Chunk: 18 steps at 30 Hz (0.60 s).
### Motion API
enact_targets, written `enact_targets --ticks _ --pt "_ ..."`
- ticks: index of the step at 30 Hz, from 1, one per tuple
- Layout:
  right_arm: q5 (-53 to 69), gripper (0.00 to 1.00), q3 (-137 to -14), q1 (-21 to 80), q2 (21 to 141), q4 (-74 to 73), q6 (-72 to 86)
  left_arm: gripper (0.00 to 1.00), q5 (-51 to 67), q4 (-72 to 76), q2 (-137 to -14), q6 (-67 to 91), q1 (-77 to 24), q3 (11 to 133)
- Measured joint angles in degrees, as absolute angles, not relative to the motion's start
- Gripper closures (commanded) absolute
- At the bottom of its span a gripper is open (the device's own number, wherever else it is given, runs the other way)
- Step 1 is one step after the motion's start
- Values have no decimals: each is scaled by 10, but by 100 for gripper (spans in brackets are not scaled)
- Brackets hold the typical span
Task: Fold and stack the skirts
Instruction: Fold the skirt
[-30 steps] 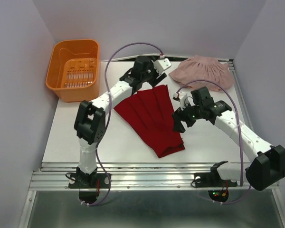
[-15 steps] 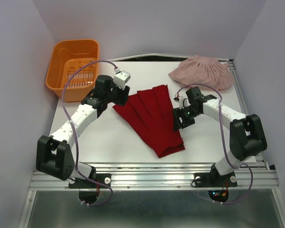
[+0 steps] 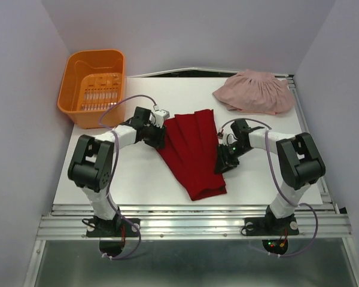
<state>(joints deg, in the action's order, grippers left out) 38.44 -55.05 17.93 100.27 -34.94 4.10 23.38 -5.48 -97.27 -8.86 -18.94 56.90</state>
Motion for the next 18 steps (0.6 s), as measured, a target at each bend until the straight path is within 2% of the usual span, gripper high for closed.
enact_targets --ticks 1,3,4,5,8,10,13,18 --pt "401 58 -550 179 1011 -343 51 58 235 -58 -991 -89 -186 582" --pt "430 44 -551 179 1023 -335 65 56 236 -59 -1040 -91 -171 623" --pt "447 38 -552 179 1031 -330 74 51 233 -64 -1056 -97 -163 650" --pt "457 29 -552 180 1033 -327 80 48 227 -67 -1068 -106 -156 679" --pt "495 22 -565 180 1039 -324 92 37 213 -65 -1063 -157 -138 746" --pt "499 22 -568 181 1034 -324 96 31 207 -64 -1024 -196 -134 751" --pt "488 22 -564 179 1004 -321 102 28 192 -70 -927 -249 -153 727" --pt "456 26 -559 168 915 -320 108 23 159 -55 -714 -336 -282 611"
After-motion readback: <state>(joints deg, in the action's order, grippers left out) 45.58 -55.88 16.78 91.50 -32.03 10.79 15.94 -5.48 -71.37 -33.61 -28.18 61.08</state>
